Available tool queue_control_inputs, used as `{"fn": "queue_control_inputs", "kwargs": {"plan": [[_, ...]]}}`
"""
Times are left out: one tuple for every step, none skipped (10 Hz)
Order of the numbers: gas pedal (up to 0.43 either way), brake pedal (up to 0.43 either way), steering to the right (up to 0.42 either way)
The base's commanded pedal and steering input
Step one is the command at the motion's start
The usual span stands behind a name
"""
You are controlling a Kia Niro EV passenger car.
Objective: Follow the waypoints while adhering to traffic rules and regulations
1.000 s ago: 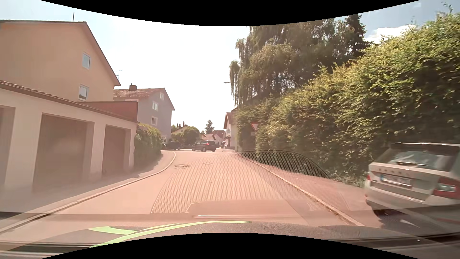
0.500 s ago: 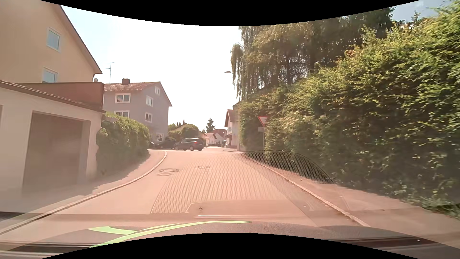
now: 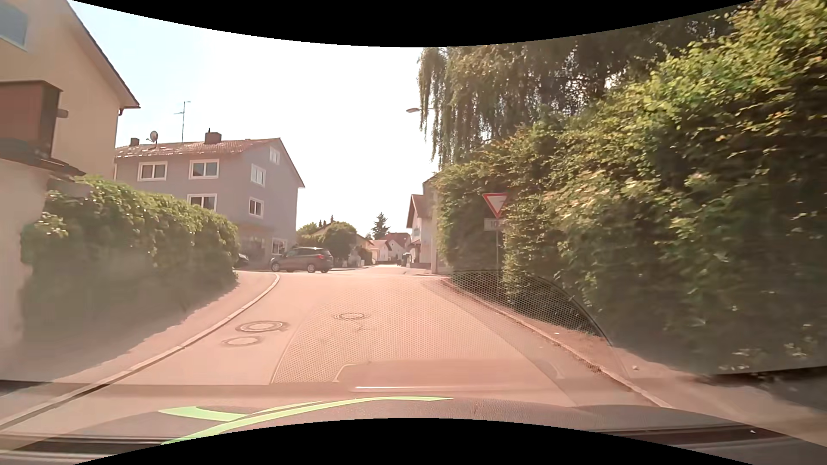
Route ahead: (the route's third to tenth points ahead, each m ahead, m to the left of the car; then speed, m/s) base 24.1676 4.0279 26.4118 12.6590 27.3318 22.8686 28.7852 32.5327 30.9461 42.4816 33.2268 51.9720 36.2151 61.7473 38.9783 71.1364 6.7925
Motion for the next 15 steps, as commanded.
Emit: {"fn": "queue_control_inputs", "kwargs": {"plan": [[0.0, 0.0, -0.017], [0.0, 0.0, -0.023], [0.0, 0.0, -0.024], [0.0, 0.0, -0.024], [0.0, 0.0, -0.024], [0.0, 0.0, -0.025], [0.0, 0.0, -0.025], [0.0, 0.0, -0.025], [0.0, 0.0, -0.027], [0.0, 0.0, -0.028], [0.0, 0.0, -0.031], [0.0, 0.006, -0.032], [0.0, 0.024, -0.034], [0.0, 0.043, -0.033], [0.0, 0.049, -0.031]]}}
